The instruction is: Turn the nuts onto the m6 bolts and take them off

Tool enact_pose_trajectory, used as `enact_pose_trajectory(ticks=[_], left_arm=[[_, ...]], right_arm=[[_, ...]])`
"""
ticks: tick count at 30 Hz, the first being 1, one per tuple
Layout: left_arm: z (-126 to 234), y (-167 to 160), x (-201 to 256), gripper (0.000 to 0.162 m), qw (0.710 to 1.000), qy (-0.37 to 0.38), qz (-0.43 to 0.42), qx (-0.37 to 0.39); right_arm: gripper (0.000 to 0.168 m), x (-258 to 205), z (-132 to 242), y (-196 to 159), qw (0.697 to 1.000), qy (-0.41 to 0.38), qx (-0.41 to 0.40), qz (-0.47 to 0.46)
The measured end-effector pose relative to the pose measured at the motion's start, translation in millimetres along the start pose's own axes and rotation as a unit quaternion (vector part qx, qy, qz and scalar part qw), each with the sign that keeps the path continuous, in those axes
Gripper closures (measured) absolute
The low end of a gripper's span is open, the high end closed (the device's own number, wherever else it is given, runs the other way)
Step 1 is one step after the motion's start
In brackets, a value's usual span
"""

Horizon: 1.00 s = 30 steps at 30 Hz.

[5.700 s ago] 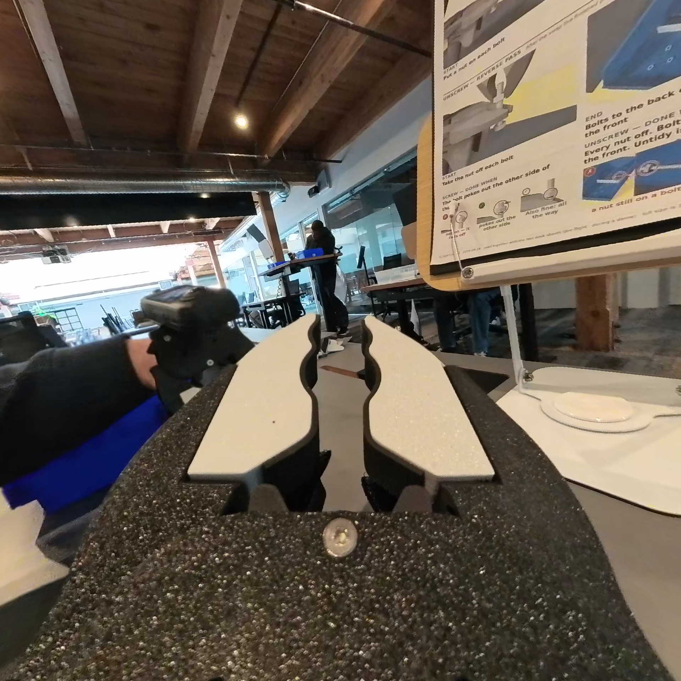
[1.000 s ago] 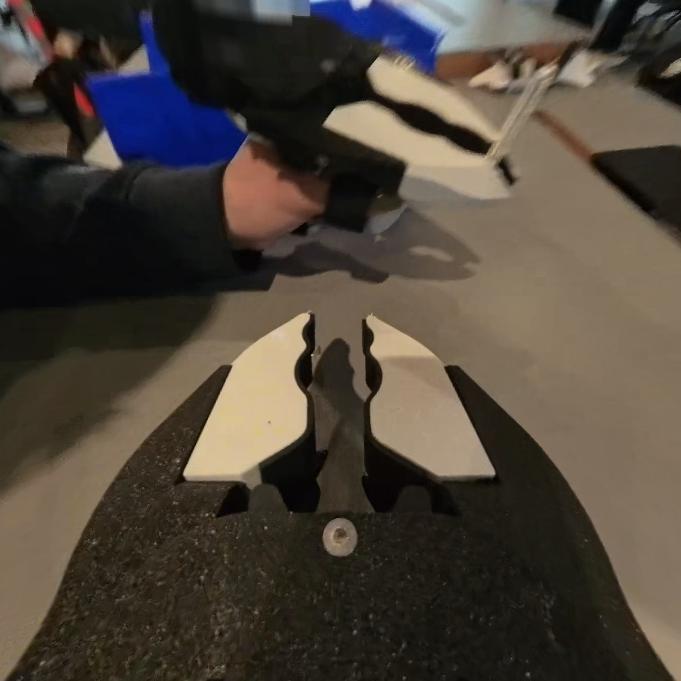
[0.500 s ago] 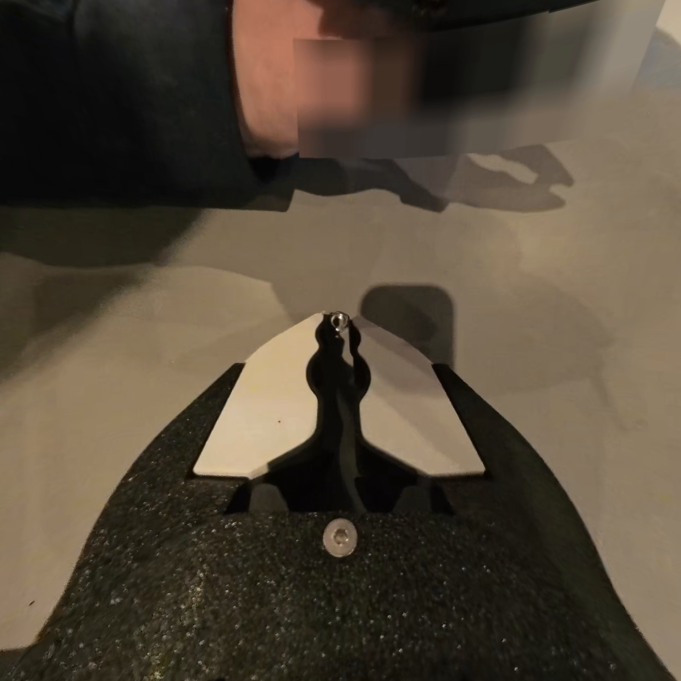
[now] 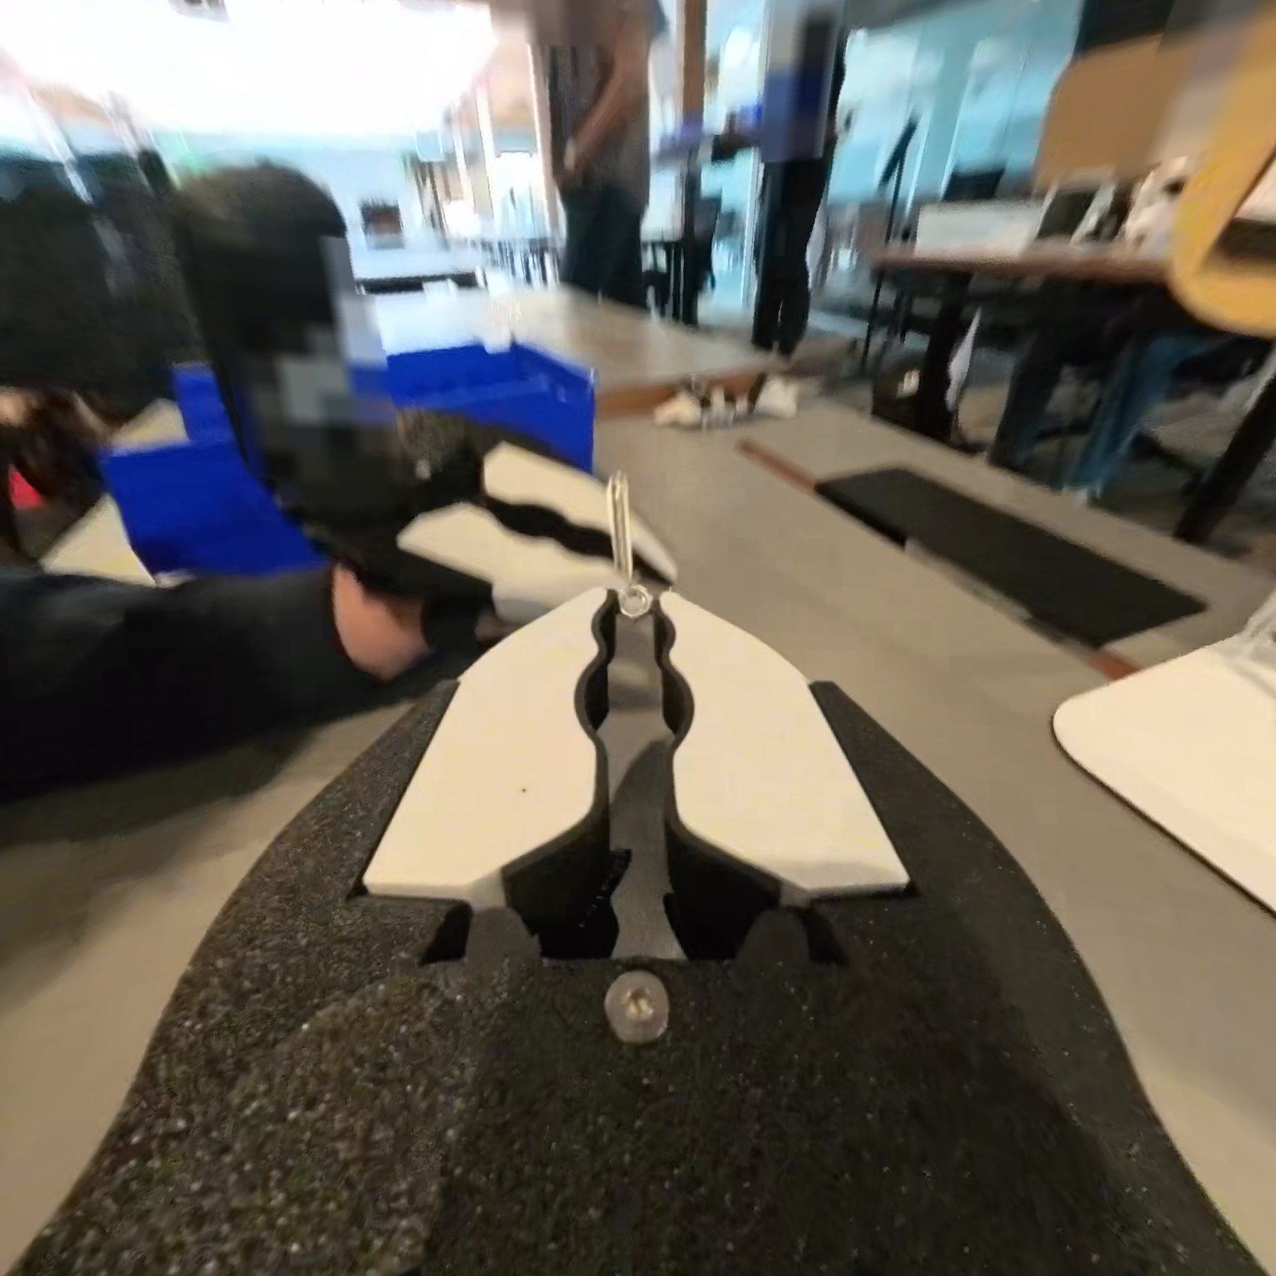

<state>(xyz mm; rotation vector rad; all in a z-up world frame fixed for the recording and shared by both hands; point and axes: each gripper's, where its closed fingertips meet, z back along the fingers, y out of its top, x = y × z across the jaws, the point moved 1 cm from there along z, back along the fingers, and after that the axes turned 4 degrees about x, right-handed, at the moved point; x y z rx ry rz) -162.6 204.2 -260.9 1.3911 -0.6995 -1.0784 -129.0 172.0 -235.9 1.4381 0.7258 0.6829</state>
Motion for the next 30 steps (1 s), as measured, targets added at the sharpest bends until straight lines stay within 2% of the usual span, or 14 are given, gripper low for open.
enact_pose_trajectory(ticks=[2,4,8,12,20,30], left_arm=[[-3.4,2.4,12.9,0.151,0.999,-0.031,-0.015,0.004],[-6.2,-1.7,20.8,0.151,0.998,-0.053,-0.025,-0.007],[-9.2,-11.8,20.2,0.151,0.997,-0.048,-0.038,-0.042],[-10.3,-19.4,15.2,0.152,0.995,-0.030,-0.053,-0.073],[-13.9,-30.2,26.5,0.152,0.988,-0.057,-0.096,-0.108],[-13.3,-32.1,24.4,0.152,0.991,-0.065,-0.050,-0.108]], right_arm=[[0.158,-1.0,8.2,17.6,0.998,0.009,0.059,-0.010],[0.158,-4.0,13.5,24.7,0.996,0.024,0.084,-0.013],[0.158,-10.7,9.5,17.0,0.997,0.044,0.056,-0.006],[0.158,-8.9,1.4,4.2,0.999,0.026,0.014,0.014],[0.158,0.6,2.0,-10.7,0.999,0.003,-0.035,0.015],[0.158,-0.9,-1.2,-18.9,0.998,0.003,-0.059,0.034]])
